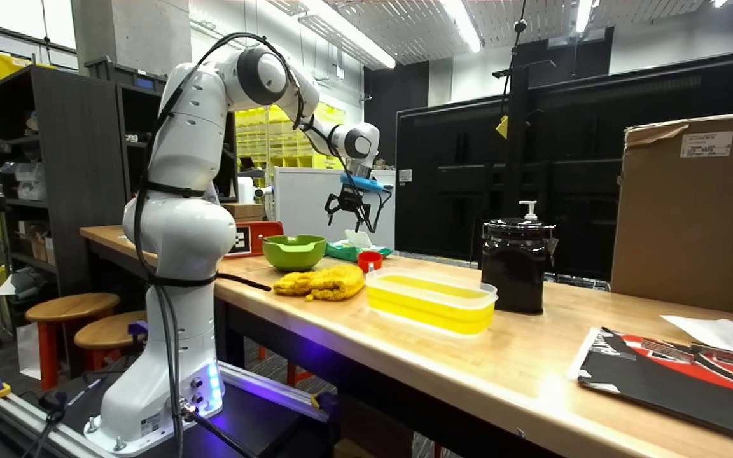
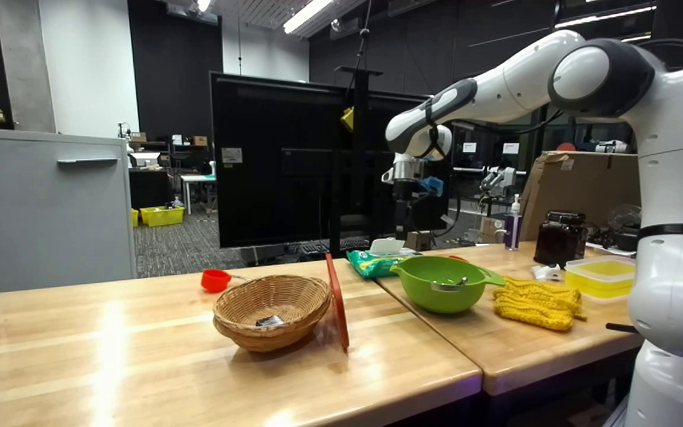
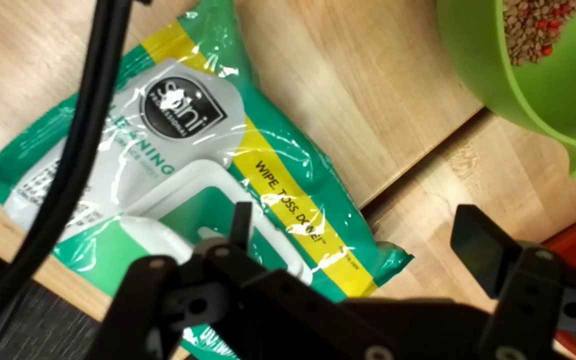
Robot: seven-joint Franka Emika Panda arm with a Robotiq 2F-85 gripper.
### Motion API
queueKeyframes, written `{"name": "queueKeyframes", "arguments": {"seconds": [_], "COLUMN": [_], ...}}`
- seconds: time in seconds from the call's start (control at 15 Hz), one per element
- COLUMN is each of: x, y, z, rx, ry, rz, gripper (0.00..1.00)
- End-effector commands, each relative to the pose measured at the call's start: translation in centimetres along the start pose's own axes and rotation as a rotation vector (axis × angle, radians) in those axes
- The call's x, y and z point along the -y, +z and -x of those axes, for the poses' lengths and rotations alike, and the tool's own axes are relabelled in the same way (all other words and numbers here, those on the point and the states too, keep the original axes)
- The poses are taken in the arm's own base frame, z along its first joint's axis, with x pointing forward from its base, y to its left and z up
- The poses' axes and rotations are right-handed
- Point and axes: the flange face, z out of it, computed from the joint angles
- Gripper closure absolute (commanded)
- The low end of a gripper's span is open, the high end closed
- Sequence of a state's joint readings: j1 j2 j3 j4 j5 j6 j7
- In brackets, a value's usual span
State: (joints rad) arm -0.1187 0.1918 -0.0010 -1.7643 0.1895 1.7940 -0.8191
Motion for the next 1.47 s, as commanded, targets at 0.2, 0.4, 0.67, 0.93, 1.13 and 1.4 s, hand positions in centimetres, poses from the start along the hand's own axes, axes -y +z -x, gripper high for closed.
{"name": "queueKeyframes", "arguments": {"seconds": [0.2, 0.4, 0.67, 0.93, 1.13, 1.4], "x": [1.7, 2.0, 1.7, 1.1, 0.2, -1.5], "y": [-0.2, -1.3, -2.7, -3.3, -2.8, -1.3], "z": [0.1, -0.6, -1.9, -3.2, -4.1, -5.1], "rx": [-0.006, -0.002, -0.008, -0.022, -0.029, -0.022], "ry": [-0.001, -0.023, -0.055, -0.082, -0.099, -0.122], "rz": [0.007, 0.032, 0.066, 0.079, 0.072, 0.059], "gripper": [0.0, 0.0, 0.0, 0.0, 0.0, 0.0]}}
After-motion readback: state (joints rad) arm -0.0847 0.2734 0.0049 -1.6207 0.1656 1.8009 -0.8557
